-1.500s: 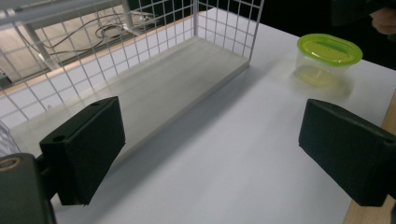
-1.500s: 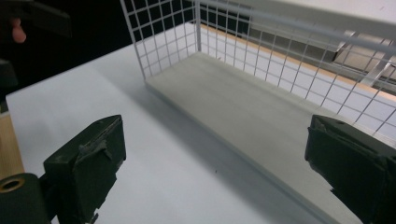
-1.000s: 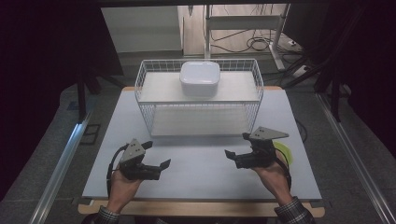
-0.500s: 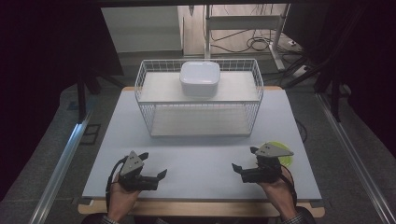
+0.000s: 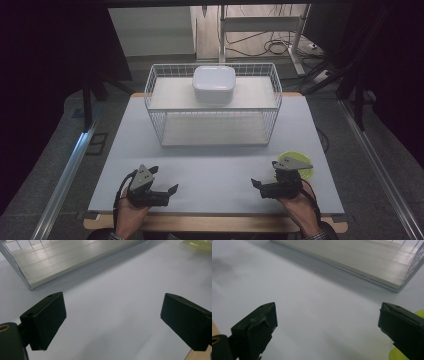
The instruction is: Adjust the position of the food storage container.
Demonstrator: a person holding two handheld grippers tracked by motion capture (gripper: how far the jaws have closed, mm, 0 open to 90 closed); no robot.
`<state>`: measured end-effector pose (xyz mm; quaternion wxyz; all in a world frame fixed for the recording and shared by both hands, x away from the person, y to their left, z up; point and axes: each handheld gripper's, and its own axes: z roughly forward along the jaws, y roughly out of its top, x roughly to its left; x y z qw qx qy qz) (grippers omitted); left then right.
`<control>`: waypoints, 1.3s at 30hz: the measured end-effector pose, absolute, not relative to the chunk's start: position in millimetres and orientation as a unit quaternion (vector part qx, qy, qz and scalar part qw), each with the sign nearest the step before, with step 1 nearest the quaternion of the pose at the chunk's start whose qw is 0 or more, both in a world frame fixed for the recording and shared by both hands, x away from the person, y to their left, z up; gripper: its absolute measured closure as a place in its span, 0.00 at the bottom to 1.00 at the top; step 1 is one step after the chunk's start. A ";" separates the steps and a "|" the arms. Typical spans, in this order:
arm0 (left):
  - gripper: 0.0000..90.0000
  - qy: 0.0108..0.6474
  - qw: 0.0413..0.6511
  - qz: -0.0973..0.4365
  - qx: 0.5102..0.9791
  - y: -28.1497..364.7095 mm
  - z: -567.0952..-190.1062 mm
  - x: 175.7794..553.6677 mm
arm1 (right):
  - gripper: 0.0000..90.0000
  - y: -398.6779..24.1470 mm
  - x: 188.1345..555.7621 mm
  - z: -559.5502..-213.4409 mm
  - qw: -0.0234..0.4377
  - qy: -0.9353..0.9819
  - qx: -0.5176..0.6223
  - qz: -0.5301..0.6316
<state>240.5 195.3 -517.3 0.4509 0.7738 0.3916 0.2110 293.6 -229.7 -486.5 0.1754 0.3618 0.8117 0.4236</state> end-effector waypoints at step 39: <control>0.07 0.380 0.440 0.213 0.785 189.1 -520.6 241.4 | 1.00 -348.6 318.8 -467.4 0.254 0.716 0.528 0.380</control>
